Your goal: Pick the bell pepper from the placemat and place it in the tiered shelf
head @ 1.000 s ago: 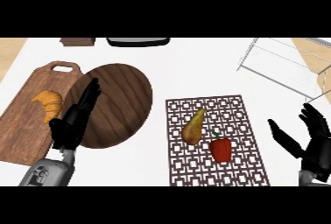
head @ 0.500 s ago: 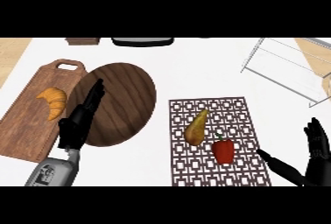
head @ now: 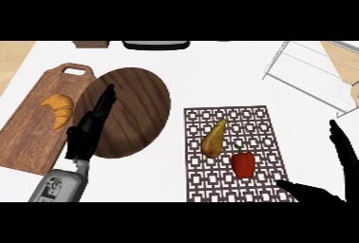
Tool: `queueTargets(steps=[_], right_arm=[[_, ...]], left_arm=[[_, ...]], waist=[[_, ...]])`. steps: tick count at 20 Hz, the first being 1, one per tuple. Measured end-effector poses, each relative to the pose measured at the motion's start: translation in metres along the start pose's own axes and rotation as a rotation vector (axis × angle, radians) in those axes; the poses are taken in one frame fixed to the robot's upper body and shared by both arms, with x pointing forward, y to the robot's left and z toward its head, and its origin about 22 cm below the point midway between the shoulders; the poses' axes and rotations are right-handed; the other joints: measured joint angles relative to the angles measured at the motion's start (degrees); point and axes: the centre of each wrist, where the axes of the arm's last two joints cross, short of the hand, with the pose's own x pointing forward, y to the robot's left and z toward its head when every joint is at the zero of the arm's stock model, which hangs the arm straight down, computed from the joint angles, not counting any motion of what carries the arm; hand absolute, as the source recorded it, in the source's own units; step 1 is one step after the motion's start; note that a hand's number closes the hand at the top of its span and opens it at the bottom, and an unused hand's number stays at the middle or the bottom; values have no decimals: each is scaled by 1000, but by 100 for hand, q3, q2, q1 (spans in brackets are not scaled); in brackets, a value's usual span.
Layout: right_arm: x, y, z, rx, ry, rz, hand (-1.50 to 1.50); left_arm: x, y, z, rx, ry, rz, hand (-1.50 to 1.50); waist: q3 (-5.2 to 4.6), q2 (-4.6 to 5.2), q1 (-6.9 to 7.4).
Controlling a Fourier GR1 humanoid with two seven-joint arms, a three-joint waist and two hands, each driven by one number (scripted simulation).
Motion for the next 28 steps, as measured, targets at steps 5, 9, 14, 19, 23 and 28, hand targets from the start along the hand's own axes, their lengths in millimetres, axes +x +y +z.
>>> queueTargets(steps=[5,9,14,19,23,28], right_arm=[[33,-6,0,151,83,213,-150],[65,-5,4,218,151,370,-150],[100,20,13,256,159,445,-150],[116,40,16,258,126,450,-150],[123,55,16,246,109,458,-150],[127,68,21,226,101,476,-150]], left_arm=[[0,-5,-2,-10,-5,1,0],[1,-9,-2,-15,-6,3,0],[0,-6,-6,-8,-3,2,0],[-1,-9,0,-5,4,2,0],[-5,-10,3,-7,6,6,0],[-5,-7,-3,1,1,9,0]], waist=[[-8,10,71],[-5,7,87],[6,5,70],[14,0,48],[16,-1,38],[18,-2,17]])
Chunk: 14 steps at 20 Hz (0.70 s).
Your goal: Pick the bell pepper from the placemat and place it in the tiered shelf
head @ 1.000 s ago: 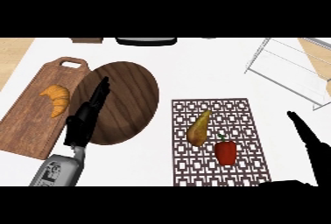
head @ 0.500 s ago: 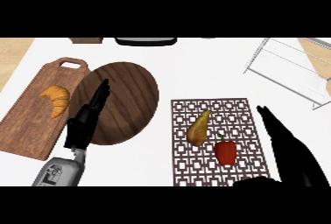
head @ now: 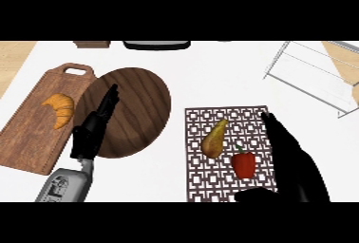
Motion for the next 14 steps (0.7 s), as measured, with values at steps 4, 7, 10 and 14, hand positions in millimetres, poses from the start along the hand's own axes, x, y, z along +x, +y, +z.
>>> queueTargets(steps=[4,7,10,14], right_arm=[[4,7,-2,4,11,0,-150],[1,11,-3,8,28,-2,-150],[4,17,-4,8,43,1,-150],[2,25,-9,8,77,9,-150]], left_arm=[[2,-2,6,-4,1,-3,0],[-1,0,7,-4,2,0,0],[1,-1,1,0,8,0,0],[0,7,4,4,3,-1,0]], waist=[[2,-1,5],[2,0,-2],[2,1,-10],[3,1,-4]])
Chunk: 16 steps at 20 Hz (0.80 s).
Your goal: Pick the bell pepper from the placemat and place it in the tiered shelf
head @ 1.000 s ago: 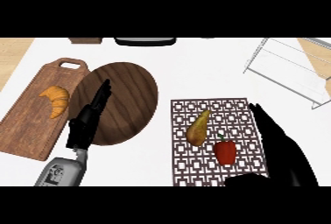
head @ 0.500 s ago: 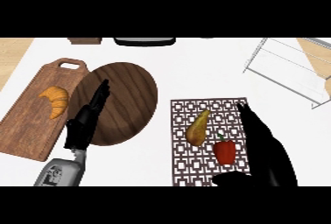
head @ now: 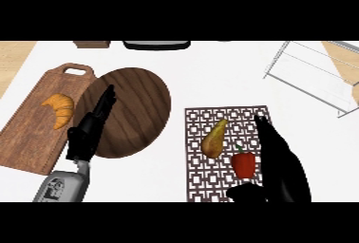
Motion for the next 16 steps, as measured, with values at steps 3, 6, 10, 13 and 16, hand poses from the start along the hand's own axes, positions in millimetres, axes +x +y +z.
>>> queueTargets(steps=[3,6,10,13,16], right_arm=[[4,6,-6,4,14,4,-150],[1,8,-9,9,33,11,-150],[-4,18,-12,22,60,37,-150],[-7,19,-20,29,79,48,-150],[-7,22,-16,29,83,57,-150]], left_arm=[[2,-1,-4,-3,1,-2,0],[3,-9,-4,-4,1,-1,0],[-3,-2,-1,-1,2,-3,0],[-1,-3,1,-6,5,-3,0],[0,2,-2,-3,2,-2,0]], waist=[[0,2,0],[0,1,-3],[0,1,-1],[1,1,3],[1,1,-4]])
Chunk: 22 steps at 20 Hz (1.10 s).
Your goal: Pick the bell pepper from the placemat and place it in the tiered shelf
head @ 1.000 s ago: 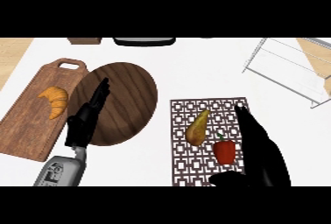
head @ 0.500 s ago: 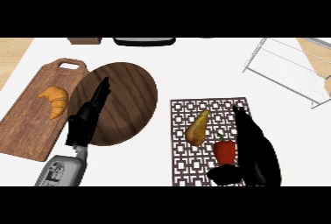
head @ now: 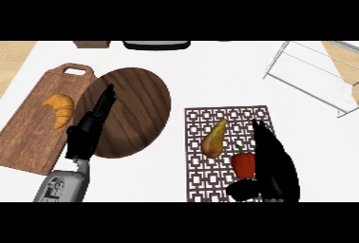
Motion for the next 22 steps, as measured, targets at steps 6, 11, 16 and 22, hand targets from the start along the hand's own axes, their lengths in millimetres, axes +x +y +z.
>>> queueTargets(steps=[6,11,16,22], right_arm=[[-8,11,-16,8,45,35,-150],[-13,24,-18,22,67,46,-150],[-19,33,-25,30,75,45,-150],[-22,49,-32,43,72,40,-150]], left_arm=[[2,-7,2,-4,-2,7,0],[4,-1,-3,-1,-2,0,0],[1,1,6,4,-6,5,0],[-1,-4,2,2,-2,1,0]], waist=[[0,0,3],[1,1,-1],[0,0,3],[0,1,1]])
